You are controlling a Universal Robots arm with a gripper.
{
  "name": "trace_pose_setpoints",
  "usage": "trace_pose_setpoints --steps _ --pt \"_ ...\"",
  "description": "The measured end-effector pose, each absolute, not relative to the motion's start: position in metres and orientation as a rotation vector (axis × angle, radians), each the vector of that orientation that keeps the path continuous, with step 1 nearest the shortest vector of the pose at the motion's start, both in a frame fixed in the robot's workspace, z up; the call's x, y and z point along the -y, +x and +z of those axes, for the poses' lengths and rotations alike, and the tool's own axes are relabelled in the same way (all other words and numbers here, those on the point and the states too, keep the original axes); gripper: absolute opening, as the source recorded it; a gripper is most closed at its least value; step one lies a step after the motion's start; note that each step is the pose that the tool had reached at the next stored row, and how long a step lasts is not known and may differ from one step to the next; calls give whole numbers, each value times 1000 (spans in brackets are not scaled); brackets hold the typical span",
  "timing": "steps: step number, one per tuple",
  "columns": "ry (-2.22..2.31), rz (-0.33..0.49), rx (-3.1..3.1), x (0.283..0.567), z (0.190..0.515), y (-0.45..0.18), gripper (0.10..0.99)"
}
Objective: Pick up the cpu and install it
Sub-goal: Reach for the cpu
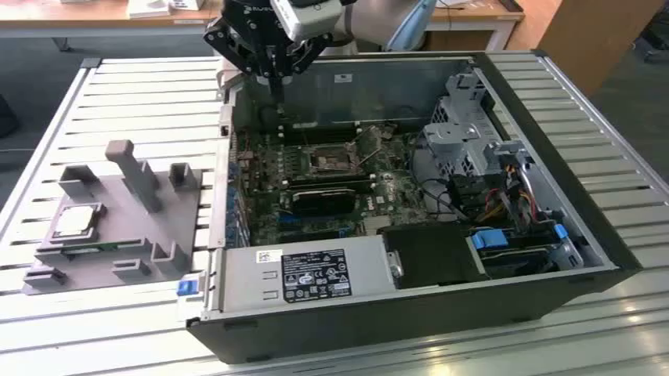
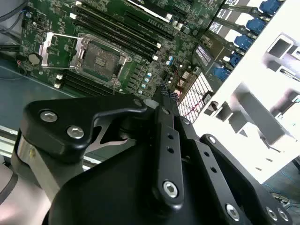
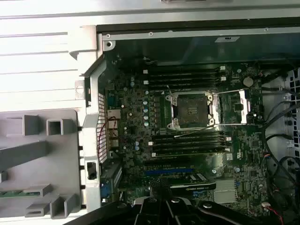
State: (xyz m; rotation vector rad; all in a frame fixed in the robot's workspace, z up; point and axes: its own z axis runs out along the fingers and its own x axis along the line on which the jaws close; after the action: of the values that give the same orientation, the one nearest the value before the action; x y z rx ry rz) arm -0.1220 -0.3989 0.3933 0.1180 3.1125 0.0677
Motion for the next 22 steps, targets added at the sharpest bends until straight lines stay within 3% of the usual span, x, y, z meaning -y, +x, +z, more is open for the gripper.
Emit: trace_pose_setpoints --steps 22 --pt "118 68 -3113 399 393 -134 106"
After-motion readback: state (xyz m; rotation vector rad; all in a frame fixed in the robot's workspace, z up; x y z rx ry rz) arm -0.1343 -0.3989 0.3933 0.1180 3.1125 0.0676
